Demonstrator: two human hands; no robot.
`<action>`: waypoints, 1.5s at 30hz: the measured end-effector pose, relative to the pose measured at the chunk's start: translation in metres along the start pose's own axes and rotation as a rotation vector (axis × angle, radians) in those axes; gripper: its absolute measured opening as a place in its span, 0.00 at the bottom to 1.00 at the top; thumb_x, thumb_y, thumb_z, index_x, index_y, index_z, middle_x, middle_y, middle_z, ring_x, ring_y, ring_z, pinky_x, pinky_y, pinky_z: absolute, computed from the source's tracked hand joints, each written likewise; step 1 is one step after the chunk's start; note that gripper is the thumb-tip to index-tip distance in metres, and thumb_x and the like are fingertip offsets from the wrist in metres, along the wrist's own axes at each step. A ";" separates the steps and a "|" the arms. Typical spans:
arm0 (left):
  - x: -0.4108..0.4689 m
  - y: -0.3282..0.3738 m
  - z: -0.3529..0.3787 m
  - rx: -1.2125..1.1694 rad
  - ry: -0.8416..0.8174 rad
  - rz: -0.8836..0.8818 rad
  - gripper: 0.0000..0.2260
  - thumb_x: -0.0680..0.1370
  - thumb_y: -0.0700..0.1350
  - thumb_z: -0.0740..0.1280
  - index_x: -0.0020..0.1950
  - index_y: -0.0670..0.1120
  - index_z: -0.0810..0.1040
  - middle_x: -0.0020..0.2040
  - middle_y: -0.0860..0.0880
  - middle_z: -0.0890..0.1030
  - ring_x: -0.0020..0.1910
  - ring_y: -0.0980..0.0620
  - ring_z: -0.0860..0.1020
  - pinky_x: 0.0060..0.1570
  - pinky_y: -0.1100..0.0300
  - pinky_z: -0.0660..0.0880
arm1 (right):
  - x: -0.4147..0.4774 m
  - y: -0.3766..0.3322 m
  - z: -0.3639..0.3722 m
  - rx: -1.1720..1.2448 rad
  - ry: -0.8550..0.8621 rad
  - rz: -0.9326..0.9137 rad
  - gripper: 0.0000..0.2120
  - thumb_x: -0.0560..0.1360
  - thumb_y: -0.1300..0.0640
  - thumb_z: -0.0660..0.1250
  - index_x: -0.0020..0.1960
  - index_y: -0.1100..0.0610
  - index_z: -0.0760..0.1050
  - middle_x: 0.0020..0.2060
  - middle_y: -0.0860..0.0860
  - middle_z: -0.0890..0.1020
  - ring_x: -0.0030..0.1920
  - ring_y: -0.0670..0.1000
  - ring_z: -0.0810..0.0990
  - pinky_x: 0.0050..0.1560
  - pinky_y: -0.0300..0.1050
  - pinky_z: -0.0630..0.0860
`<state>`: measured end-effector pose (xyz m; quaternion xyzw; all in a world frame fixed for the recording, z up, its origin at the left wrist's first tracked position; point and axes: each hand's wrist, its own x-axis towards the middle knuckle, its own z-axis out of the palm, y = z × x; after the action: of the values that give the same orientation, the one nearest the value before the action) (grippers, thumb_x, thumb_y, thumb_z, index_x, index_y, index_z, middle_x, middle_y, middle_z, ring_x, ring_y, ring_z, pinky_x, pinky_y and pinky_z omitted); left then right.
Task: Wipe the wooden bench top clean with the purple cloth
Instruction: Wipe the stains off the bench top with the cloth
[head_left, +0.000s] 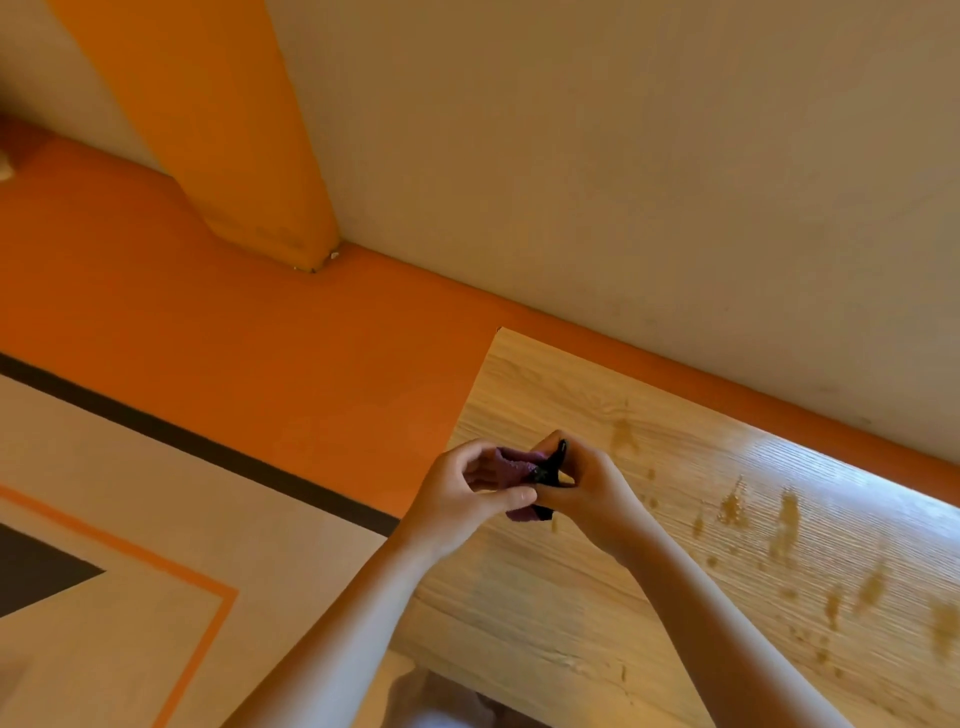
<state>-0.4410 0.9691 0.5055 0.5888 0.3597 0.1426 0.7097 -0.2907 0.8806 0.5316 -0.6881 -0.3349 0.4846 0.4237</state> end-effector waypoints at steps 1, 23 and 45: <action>-0.001 0.002 0.001 -0.057 0.007 -0.016 0.11 0.70 0.40 0.76 0.52 0.44 0.82 0.48 0.48 0.85 0.50 0.52 0.82 0.51 0.61 0.78 | 0.000 -0.001 -0.002 -0.004 -0.017 -0.009 0.11 0.68 0.63 0.75 0.46 0.62 0.75 0.41 0.53 0.82 0.42 0.48 0.82 0.41 0.41 0.78; 0.019 -0.092 -0.003 0.979 0.562 -0.338 0.30 0.75 0.66 0.38 0.43 0.49 0.74 0.31 0.52 0.76 0.28 0.53 0.74 0.28 0.61 0.65 | 0.121 0.004 -0.028 -0.050 0.239 0.175 0.13 0.73 0.59 0.71 0.56 0.58 0.76 0.46 0.50 0.81 0.45 0.47 0.80 0.39 0.34 0.74; 0.027 -0.109 -0.002 0.966 0.660 -0.229 0.20 0.80 0.61 0.53 0.35 0.51 0.70 0.25 0.53 0.73 0.23 0.54 0.72 0.23 0.62 0.66 | 0.191 0.033 -0.050 -0.749 0.324 -0.231 0.10 0.75 0.58 0.67 0.56 0.56 0.78 0.51 0.52 0.78 0.50 0.54 0.78 0.47 0.45 0.76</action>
<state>-0.4476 0.9584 0.3941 0.7270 0.6465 0.0609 0.2231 -0.1829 1.0199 0.4369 -0.8196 -0.4922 0.1642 0.2429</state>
